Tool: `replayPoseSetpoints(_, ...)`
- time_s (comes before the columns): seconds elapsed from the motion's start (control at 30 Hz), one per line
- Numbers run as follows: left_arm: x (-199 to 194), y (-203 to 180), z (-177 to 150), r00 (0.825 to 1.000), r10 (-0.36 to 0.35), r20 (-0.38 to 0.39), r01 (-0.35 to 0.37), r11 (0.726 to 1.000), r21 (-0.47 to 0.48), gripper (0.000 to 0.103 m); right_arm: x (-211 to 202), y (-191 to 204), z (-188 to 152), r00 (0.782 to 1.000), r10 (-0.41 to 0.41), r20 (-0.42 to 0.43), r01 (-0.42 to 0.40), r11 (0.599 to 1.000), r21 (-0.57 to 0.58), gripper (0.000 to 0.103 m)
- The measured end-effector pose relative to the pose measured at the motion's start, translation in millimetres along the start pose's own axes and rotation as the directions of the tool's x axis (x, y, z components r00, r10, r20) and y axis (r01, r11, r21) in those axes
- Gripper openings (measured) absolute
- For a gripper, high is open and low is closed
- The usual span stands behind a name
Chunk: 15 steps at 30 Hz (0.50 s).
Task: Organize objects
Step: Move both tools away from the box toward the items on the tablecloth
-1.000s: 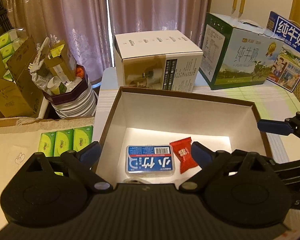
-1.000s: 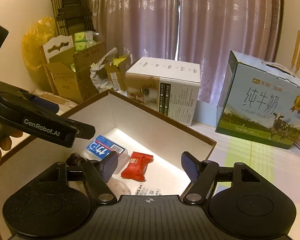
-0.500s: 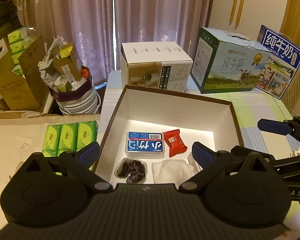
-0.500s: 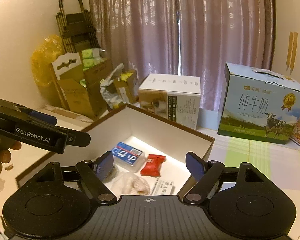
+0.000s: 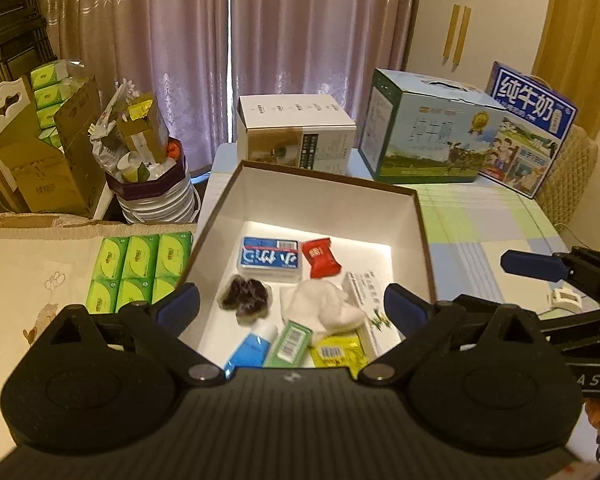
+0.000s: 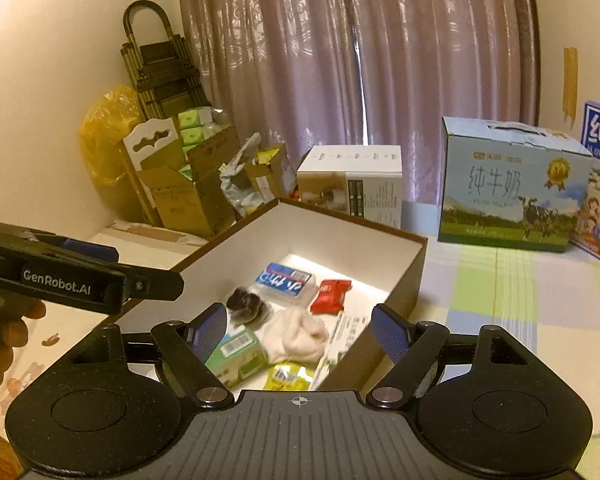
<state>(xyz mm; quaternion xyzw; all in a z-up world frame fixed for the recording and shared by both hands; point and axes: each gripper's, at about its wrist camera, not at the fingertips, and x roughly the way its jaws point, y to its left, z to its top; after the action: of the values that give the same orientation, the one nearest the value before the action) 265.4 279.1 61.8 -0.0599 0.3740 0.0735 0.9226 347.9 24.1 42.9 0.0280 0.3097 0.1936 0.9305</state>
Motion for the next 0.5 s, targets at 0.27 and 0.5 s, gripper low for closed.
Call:
replayPoseSetpoints(0.27, -29.2, -17.4, -32.1, 1.000, 0.001, -0.017, -0.001, 1.000, -0.006, 0.097, -32.3, 0.9, -23.2, 0.999, 0.032, -0.010, -0.032, 0.999, 0.022, 0.077)
replayPoseSetpoints(0.5, -41.8, -36.0, -62.5, 0.998, -0.001, -0.059, 0.001, 1.000, -0.014, 0.097, -56.2, -3.8, -43.2, 0.998, 0.055, -0.032, -0.055, 0.998, 0.020, 0.077)
